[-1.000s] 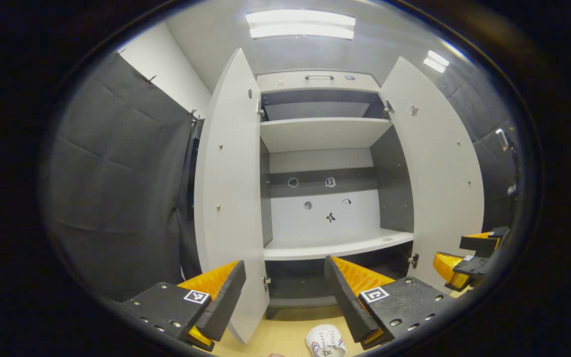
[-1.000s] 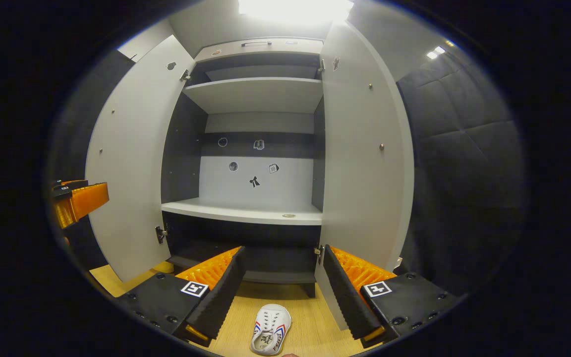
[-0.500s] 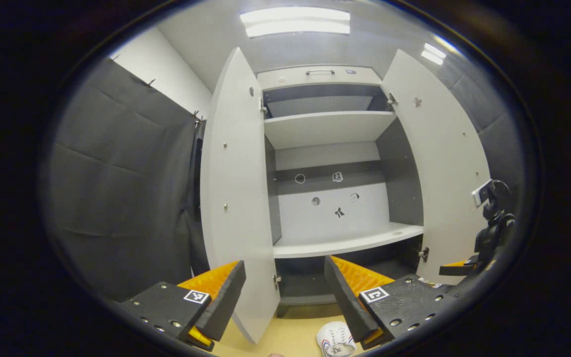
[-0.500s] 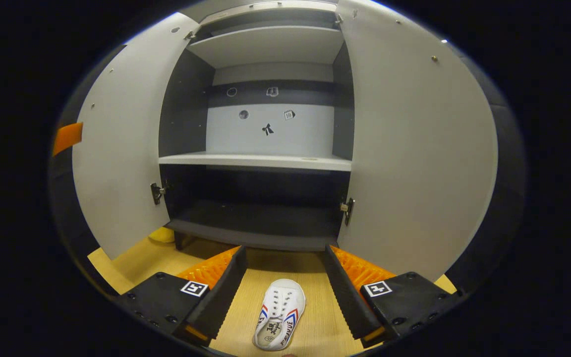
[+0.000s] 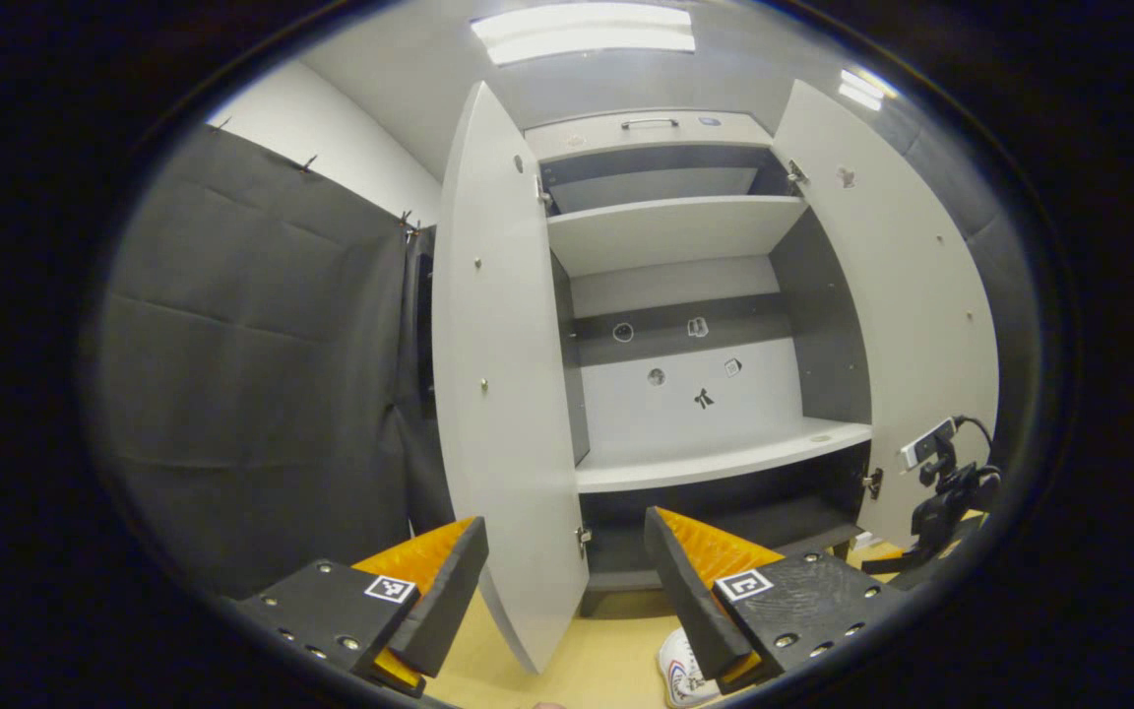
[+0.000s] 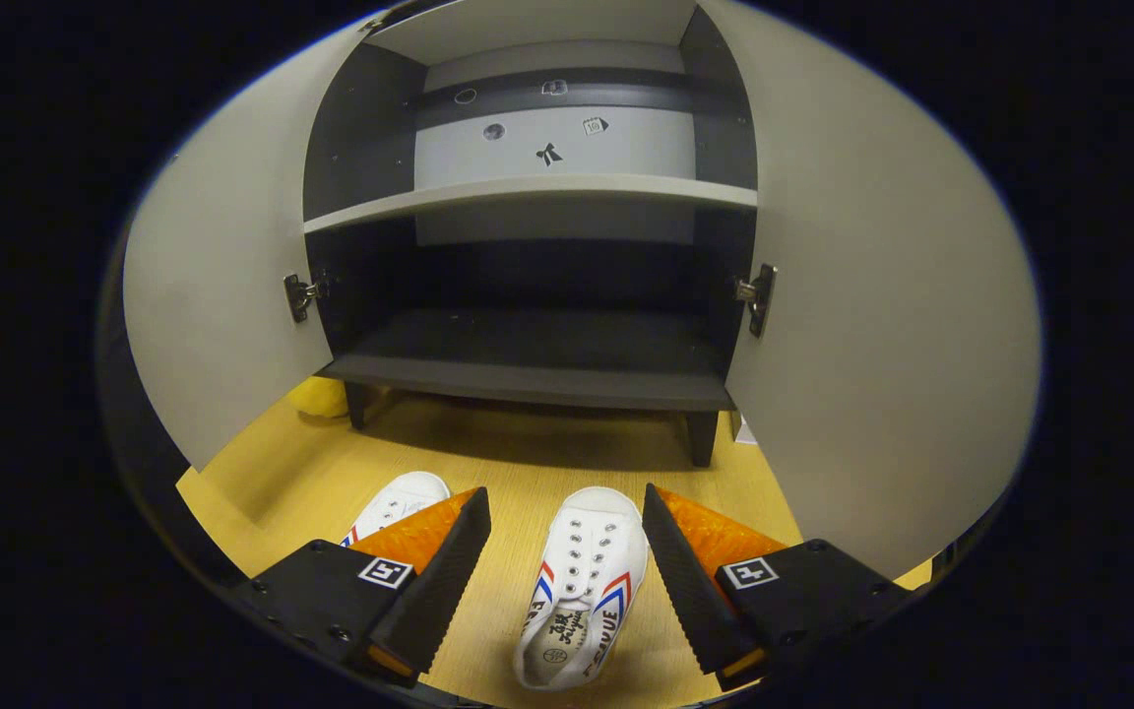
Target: Grab one shoe with the right hand and put it into the shoe cabinet, grab the other shoe with the left hand and put it into the shoe cabinet; then close the right door with the right hand and the left door with the left hand.
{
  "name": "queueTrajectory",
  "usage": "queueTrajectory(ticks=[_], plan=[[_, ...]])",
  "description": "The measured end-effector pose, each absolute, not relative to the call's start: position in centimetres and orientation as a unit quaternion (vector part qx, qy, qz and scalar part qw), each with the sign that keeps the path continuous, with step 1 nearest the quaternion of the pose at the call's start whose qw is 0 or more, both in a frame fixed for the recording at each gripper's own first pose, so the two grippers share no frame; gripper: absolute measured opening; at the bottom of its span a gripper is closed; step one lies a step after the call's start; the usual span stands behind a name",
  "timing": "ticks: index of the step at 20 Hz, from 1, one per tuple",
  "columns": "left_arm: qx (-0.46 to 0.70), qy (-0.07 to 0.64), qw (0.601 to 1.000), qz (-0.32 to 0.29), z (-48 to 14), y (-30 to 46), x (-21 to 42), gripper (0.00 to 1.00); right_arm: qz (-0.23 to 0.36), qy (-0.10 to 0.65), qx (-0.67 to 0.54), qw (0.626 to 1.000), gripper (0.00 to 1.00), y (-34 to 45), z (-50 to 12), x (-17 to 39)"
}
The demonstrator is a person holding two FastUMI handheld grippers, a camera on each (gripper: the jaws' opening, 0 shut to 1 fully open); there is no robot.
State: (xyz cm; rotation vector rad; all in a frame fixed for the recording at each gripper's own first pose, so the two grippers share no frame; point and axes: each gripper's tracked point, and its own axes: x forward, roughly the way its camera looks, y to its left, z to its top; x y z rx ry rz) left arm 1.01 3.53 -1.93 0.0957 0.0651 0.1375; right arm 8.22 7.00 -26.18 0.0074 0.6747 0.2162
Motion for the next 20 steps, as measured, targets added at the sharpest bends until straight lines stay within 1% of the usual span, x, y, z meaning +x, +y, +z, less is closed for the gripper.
queueTrajectory(ticks=[4,7,13,14,15,17,18,19,20], plan=[[0.057,0.038,0.995,0.078,-2.0,4.1,0.4,0.94,0.125,0.388,0.018,0.913,0.98,8.1,-29.6,7.0],[0.059,0.04,0.994,0.087,-1.9,4.5,-0.1,0.94,0.134,0.423,0.025,0.896,0.96,8.6,-31.5,6.1],[0.06,0.041,0.992,0.105,-1.9,5.7,-1.7,0.94,0.139,0.471,0.021,0.871,0.93,9.3,-34.5,4.8],[0.06,0.041,0.992,0.108,-1.9,5.9,-1.7,0.94,0.14,0.471,0.016,0.871,0.87,9.4,-34.8,5.0],[0.06,0.042,0.991,0.11,-1.9,6.1,-1.9,0.94,0.142,0.475,0.009,0.869,0.92,9.5,-35.0,5.0],[0.059,0.044,0.991,0.113,-2.0,6.4,-2.1,0.94,0.14,0.482,-0.003,0.865,0.92,9.7,-35.6,5.1],[0.059,0.045,0.991,0.114,-2.1,6.6,-2.1,0.94,0.135,0.487,-0.007,0.863,0.87,9.7,-36.1,5.2],[0.06,0.046,0.991,0.114,-2.2,6.7,-2.2,0.94,0.132,0.493,-0.008,0.86,0.88,9.8,-36.2,5.1],[0.06,0.046,0.99,0.115,-2.1,6.8,-2.3,0.94,0.124,0.495,-0.011,0.86,0.86,9.6,-36.4,5.4]])
